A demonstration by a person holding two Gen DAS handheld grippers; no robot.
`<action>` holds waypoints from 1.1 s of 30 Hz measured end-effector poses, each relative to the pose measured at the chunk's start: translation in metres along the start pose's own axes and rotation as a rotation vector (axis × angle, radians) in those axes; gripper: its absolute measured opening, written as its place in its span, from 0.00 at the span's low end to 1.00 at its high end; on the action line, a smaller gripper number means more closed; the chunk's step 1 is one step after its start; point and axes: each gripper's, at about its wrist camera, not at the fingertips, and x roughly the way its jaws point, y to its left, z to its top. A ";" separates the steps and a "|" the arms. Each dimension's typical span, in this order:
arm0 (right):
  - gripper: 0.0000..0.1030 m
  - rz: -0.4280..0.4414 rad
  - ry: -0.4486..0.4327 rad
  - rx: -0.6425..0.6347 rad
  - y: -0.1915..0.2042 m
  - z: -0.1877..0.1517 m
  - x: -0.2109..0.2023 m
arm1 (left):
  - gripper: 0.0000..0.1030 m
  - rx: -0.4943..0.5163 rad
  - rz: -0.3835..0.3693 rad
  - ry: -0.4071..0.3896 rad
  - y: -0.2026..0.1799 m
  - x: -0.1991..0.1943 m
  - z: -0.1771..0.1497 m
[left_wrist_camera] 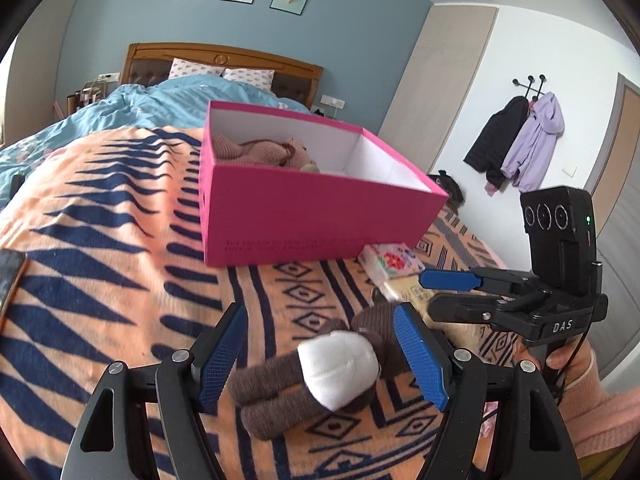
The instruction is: Organize objects
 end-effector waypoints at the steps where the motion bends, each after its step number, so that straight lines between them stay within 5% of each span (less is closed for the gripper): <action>1: 0.69 -0.007 0.004 -0.002 0.001 -0.002 0.002 | 0.75 0.003 0.007 0.005 -0.002 0.001 -0.003; 25: 0.69 -0.017 0.090 -0.021 0.014 -0.011 0.034 | 0.75 -0.065 -0.011 0.101 0.003 0.011 -0.035; 33: 0.58 -0.028 0.083 -0.047 0.018 -0.013 0.034 | 0.62 -0.064 -0.025 0.121 -0.002 0.014 -0.035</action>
